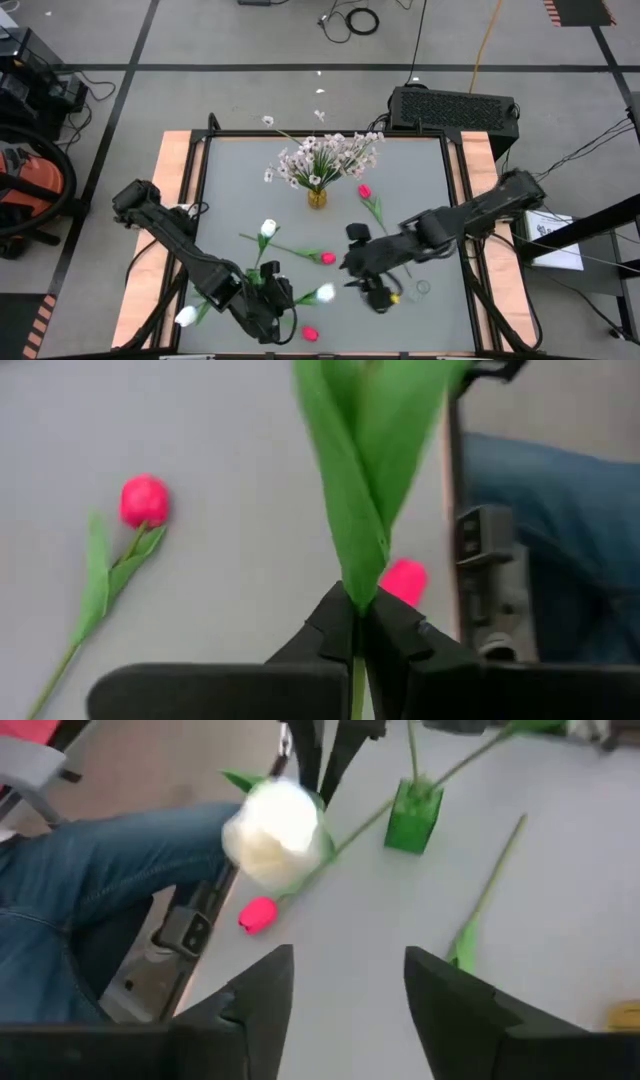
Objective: Sort flowers into vase by color
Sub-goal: Put the white flower into the green vase
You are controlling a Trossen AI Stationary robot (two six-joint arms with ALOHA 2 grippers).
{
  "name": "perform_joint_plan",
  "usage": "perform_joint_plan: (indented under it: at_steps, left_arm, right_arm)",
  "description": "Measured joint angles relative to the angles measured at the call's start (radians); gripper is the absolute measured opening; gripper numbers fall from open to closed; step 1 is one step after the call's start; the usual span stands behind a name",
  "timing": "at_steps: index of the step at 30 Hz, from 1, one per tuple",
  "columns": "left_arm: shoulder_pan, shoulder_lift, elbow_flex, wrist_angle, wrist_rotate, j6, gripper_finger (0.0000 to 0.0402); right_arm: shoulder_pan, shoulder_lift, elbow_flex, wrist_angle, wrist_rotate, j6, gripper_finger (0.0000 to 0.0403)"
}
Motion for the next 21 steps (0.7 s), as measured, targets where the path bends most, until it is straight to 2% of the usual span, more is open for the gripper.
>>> perform_joint_plan:
  at_steps: [4, 9, 16, 18, 21]
  left_arm:
    - [-0.007, -0.061, 0.000, 0.011, 0.011, 0.056, 0.0011]
    - [-0.021, -0.145, 0.000, 0.074, -0.013, 0.163, 0.0011]
    - [-0.004, -0.201, 0.002, 0.278, -0.084, 0.421, 0.0010]
    - [0.012, -0.209, 0.002, 0.280, -0.088, 0.469, 0.0010]
    - [0.042, -0.230, 0.002, 0.279, -0.091, 0.519, 0.0010]
  right_arm:
    - [0.052, -0.092, -0.020, -0.049, 0.080, 0.004, 0.0203]
    - [0.138, -0.173, -0.126, -0.033, 0.216, 0.073, 0.0210]
    - [0.214, -0.188, -0.383, 0.254, 0.304, 0.095, 0.0194]
    - [0.213, -0.180, -0.451, 0.361, 0.302, 0.064, 0.0186]
    - [0.196, -0.179, -0.514, 0.416, 0.300, 0.041, 0.0173]
